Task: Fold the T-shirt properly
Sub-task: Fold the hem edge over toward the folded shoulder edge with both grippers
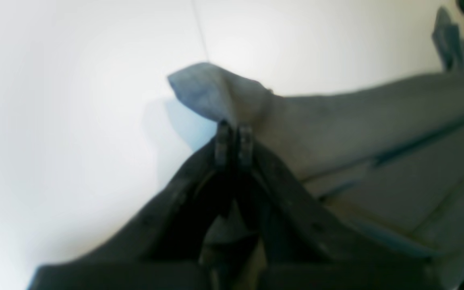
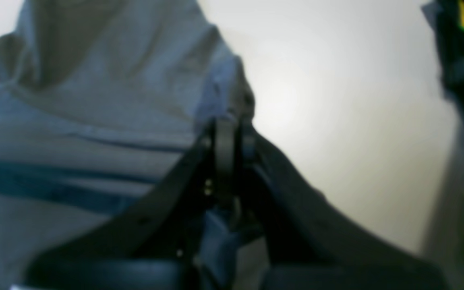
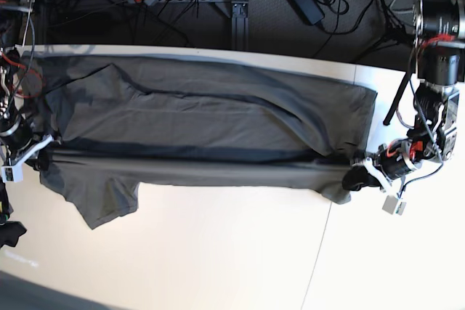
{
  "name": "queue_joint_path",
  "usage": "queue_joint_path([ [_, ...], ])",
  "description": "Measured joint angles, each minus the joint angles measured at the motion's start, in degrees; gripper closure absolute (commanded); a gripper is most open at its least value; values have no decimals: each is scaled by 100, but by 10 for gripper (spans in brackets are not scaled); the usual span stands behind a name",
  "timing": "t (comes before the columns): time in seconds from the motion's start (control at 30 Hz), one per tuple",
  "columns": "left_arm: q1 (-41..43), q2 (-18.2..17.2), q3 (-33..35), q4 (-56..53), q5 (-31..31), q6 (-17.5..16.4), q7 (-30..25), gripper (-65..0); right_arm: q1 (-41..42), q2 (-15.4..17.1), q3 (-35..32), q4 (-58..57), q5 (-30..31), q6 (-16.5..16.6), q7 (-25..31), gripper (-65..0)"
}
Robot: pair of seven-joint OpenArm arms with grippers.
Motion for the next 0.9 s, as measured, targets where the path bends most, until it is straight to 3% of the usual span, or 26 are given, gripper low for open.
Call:
queue_joint_path([
  [0.2,732,-201,4,1152,2,2,0,0,-669,17,487,494,278,2,-136,0],
  [0.5,997,-188,9,1270,20,0,-7,0,-1320,11,920,603,562,0,-153,0],
  [0.53,1008,-186,9,1270,17,0,-7,0,-1318,11,920,601,564,0,-153,-54],
  [0.63,1008,-188,9,1268,24,0,-72,0,-1283,17,942,601,719,-2,-146,-349],
  [0.67,1005,-188,9,1268,22,0,-72,0,-1268,15,975,601,776,-2,-149,-398],
  [0.9,1010,-188,9,1270,22,0,-70,0,-793,33,1572,605,1075,-7,-133,-413],
])
